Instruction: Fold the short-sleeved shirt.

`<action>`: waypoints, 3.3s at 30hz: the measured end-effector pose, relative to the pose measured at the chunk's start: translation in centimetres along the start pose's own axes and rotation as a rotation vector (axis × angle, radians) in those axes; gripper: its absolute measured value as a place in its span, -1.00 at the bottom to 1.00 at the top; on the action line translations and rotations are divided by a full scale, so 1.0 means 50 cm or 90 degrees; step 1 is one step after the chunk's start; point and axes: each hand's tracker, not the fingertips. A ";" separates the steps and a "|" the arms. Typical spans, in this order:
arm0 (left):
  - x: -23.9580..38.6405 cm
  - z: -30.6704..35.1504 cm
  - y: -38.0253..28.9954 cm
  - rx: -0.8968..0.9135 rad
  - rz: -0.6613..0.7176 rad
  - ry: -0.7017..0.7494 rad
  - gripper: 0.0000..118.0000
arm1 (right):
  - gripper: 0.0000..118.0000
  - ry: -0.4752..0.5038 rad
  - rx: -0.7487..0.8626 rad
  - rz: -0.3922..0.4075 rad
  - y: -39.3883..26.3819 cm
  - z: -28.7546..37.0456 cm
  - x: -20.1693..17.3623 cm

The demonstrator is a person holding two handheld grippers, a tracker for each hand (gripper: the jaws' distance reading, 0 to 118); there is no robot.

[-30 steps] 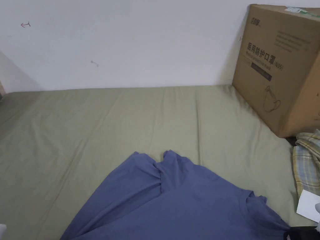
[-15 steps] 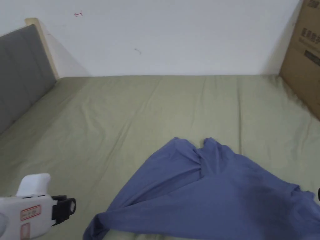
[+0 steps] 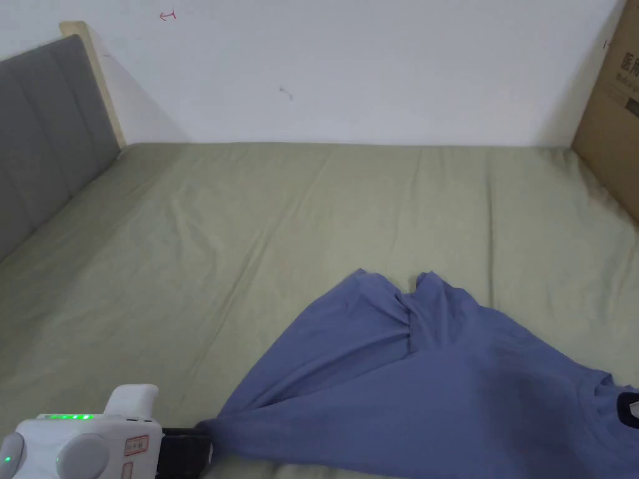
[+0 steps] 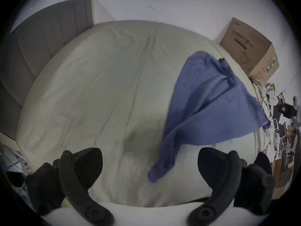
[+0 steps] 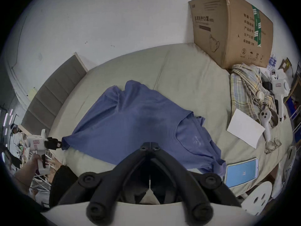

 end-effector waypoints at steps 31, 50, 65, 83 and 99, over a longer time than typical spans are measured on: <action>0.047 0.086 0.027 0.127 0.023 -0.082 -1.00 | 0.66 -0.074 -0.237 0.047 0.362 -0.618 0.011; 0.085 0.236 0.212 0.256 -0.096 -0.043 -1.00 | -1.00 -0.002 0.099 0.039 0.385 -0.027 -0.024; 0.235 0.473 0.570 0.350 -0.218 -0.009 -1.00 | -1.00 -0.091 0.283 0.028 0.610 0.315 -0.030; 0.271 0.535 0.905 0.465 -0.180 0.054 -1.00 | -1.00 -0.119 0.414 0.025 0.970 0.292 -0.068; 0.278 0.263 0.997 0.435 -0.165 0.120 -1.00 | -1.00 -0.185 0.396 0.058 0.989 0.001 -0.056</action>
